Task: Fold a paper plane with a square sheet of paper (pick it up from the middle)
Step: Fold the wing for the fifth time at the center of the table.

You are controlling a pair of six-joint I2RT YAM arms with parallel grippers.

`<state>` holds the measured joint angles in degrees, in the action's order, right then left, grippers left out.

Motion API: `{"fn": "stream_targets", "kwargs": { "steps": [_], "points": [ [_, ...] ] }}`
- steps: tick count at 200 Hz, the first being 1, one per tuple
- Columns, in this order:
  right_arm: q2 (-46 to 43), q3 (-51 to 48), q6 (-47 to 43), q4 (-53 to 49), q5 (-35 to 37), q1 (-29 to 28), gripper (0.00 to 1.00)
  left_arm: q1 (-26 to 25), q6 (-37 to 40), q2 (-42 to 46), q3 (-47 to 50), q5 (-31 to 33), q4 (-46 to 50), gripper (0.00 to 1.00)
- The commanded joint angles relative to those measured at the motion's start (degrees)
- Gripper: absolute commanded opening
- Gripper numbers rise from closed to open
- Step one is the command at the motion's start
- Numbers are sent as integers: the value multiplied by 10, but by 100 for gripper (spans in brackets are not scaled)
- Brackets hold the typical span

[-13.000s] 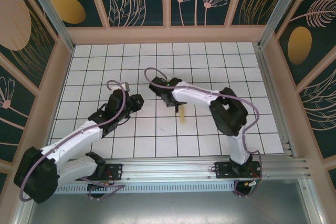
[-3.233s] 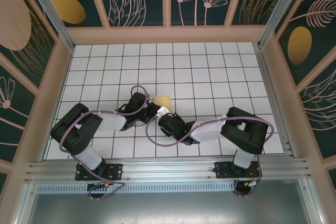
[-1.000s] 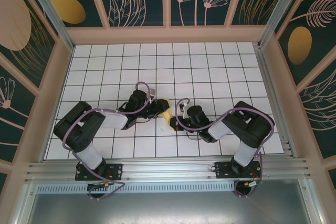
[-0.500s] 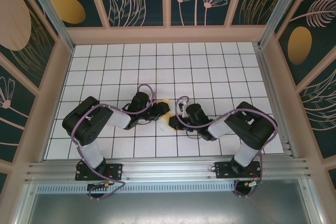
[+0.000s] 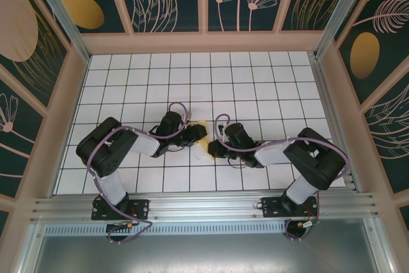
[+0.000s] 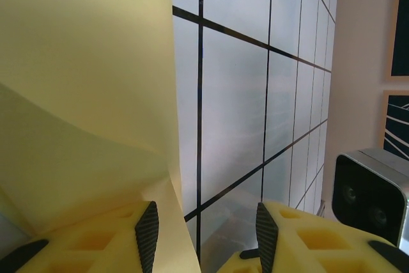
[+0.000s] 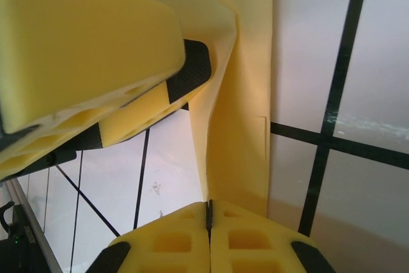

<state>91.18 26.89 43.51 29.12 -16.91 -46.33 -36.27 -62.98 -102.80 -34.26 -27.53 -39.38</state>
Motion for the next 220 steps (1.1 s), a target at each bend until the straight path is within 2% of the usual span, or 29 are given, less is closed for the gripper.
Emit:
{"fn": "stream_targets", "kwargs": {
  "steps": [1, 78, 102, 150, 220],
  "points": [
    [14, 12, 0, -24, 11, 0, 3, 2, 17, -13, -10, -1, 16, 47],
    [40, -33, 34, 43, 2, 4, 0, 2, 15, 0, -19, -14, 17, 49],
    [45, -38, 44, 43, 3, 5, 0, 2, 7, 34, -14, -30, -3, 54],
    [42, -37, 57, 32, 5, 8, 0, 2, 11, 105, -4, -22, -3, 60],
    [45, -31, 56, 14, 3, 11, 0, 2, -4, 88, 32, -25, -47, 55]
  ]
}}
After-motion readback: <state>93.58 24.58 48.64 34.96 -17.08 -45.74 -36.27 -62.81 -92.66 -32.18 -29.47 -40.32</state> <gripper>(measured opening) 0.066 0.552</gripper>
